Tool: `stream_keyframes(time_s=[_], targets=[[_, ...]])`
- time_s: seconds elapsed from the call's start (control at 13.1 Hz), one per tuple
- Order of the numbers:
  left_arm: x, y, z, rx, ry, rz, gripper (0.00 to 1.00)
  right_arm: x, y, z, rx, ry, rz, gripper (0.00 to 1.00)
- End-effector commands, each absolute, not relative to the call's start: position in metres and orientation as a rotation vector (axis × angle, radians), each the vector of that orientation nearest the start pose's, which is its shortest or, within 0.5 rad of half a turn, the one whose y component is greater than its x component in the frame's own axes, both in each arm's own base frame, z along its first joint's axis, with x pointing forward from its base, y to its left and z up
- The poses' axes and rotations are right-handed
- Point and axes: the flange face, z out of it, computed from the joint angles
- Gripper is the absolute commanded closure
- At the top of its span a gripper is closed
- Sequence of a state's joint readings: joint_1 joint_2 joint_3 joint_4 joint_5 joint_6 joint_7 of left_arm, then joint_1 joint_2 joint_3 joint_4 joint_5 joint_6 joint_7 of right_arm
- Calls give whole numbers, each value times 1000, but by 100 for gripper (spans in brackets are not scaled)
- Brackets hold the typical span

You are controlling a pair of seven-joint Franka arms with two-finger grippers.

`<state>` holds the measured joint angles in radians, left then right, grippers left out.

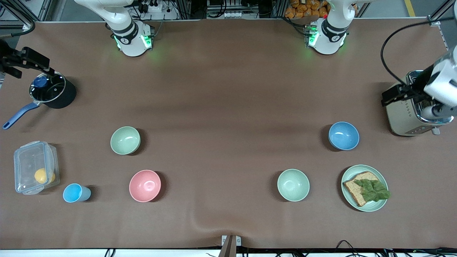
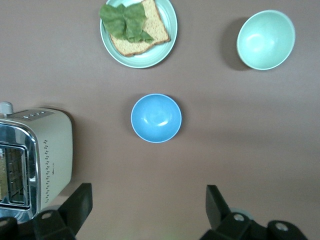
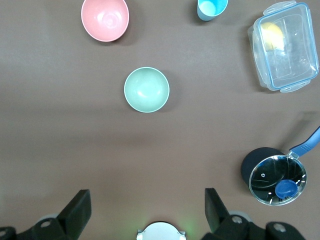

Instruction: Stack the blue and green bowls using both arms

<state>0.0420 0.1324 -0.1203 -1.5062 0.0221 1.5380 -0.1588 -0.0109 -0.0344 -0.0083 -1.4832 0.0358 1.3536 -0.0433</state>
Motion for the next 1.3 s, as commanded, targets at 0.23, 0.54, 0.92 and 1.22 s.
stream_keyframes(time_s=[0.23, 0.54, 0.92, 1.22], targets=[[599, -36, 428, -3050, -316, 168, 0, 526, -7, 626, -3106, -41, 177, 0], [581, -29, 351, -3027, -262, 119, 0, 538, -5, 602, -3103, -44, 199, 0], [573, 8, 279, -3019, -231, 123, 0, 579, -7, 500, -3089, -54, 348, 0], [572, 23, 247, -3032, -257, 139, 0, 617, 2, 386, -3002, -114, 472, 0]])
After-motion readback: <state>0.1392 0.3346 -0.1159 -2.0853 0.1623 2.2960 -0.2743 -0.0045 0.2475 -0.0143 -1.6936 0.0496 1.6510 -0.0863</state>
